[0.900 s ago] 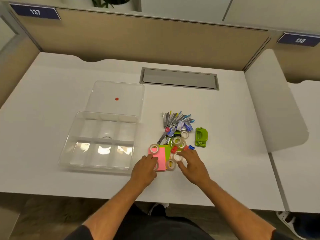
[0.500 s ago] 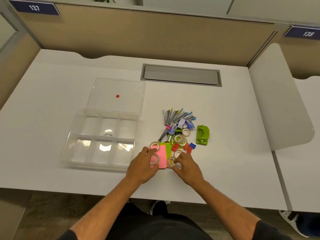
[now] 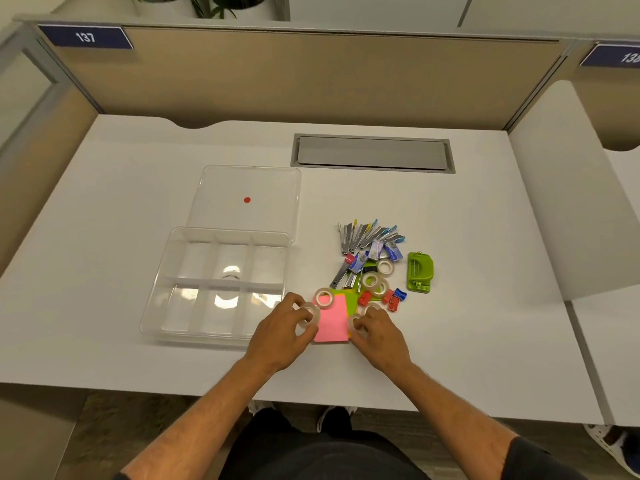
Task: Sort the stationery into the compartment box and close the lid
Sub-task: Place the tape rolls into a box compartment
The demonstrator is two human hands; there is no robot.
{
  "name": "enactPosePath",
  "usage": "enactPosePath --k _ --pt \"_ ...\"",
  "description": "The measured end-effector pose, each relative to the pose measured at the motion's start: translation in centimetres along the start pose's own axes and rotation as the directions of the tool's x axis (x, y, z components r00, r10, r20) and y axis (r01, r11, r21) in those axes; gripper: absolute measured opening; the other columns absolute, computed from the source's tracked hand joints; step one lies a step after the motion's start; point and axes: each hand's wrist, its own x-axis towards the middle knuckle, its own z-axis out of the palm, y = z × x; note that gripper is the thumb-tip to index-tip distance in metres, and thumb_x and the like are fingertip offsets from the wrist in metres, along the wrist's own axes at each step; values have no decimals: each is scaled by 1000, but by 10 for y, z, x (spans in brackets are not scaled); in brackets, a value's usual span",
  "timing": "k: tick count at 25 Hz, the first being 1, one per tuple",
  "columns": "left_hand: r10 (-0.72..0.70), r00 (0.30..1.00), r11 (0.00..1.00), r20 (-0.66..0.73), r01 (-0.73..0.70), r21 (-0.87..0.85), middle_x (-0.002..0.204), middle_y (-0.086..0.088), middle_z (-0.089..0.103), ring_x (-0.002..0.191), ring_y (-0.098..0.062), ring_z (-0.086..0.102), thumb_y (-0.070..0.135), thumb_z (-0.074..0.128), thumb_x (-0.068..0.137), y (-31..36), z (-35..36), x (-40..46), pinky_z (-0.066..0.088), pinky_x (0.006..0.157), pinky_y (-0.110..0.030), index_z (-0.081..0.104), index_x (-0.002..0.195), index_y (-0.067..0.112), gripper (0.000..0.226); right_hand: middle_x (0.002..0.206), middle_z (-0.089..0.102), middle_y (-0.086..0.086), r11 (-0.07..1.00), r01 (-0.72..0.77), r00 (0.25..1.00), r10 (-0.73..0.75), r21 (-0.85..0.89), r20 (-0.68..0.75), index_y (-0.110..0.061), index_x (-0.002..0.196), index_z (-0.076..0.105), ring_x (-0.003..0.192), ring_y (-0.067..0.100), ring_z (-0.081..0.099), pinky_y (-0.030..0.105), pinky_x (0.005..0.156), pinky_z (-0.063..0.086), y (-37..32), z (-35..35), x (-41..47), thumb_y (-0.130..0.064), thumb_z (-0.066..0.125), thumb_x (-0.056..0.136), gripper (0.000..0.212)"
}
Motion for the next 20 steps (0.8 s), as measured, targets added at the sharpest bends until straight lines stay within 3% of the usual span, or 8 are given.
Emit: enactPosePath --k 4,8,11,17,20 --pt "12 999 1000 -39 -13 -15 118 20 47 90 -3 55 50 61 89 -10 -10 4 53 73 -20 70 97 29 24 98 57 -2 994 105 988 -103 16 -112 -15 97 70 92 13 50 23 66 41 -27 -15 28 -33 63 90 20" --pt "69 996 997 -48 -70 -24 112 21 48 90 -2 54 54 61 85 -21 -30 1 51 72 -18 65 95 33 24 96 59 3 988 126 987 -135 -94 -93 -12 95 69 90 20 54 36 68 48 -62 -14 58 -32 59 93 22" --pt "82 994 996 -73 -85 -38 111 23 48 93 -3 55 53 62 84 -41 -55 -1 52 72 -22 62 94 33 22 100 56 3 977 97 995 -97 -189 11 -11 97 66 96 22 53 37 68 48 -78 -2 65 -26 54 94 20" --pt "101 993 991 -57 -106 -77 111 24 49 97 -5 56 51 63 86 -77 -82 -4 54 74 -24 63 96 33 20 109 54 2 971 -1 999 11 -240 42 -15 111 58 103 22 51 32 66 45 -89 6 64 -18 52 92 21" --pt "125 991 988 -41 -128 -86 111 24 48 97 -5 57 51 63 85 -91 -92 -3 54 75 -25 62 94 35 18 110 53 4 969 -90 992 108 -231 63 -17 118 51 102 25 52 37 65 49 -97 9 64 -11 45 93 26"
